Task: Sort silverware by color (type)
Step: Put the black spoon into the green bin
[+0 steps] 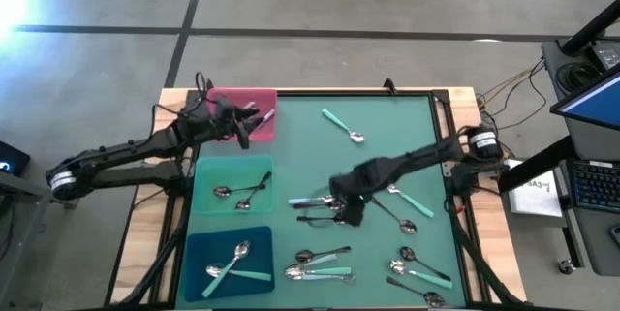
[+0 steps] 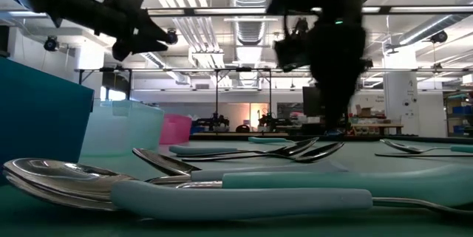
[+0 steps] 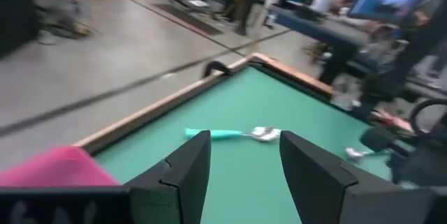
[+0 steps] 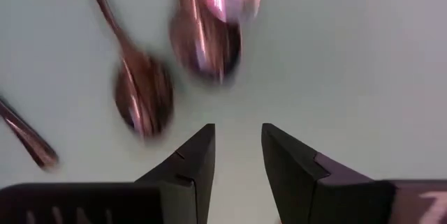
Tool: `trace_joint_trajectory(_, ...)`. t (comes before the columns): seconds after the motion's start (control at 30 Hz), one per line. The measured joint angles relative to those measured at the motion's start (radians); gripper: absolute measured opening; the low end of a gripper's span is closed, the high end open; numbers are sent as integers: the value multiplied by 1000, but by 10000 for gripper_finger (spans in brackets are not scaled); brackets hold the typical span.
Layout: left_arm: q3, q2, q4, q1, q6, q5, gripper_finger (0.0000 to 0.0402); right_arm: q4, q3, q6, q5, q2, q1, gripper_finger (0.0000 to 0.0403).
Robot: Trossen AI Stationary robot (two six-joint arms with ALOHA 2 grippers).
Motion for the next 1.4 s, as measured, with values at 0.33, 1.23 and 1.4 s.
trace_joint_trajectory(0.33,0,-1,52,-121,-85,37,157,-240,-71,277,-10,-4,125,109)
trace_joint_trajectory(1.23,0,-1,135,-398,-153,35,157,-77,-266,250,-136,-11,136,12)
trace_joint_trajectory(1.4,0,-1,135,-426,-170,47,157,-86,-247,195,-124,-13,136,10)
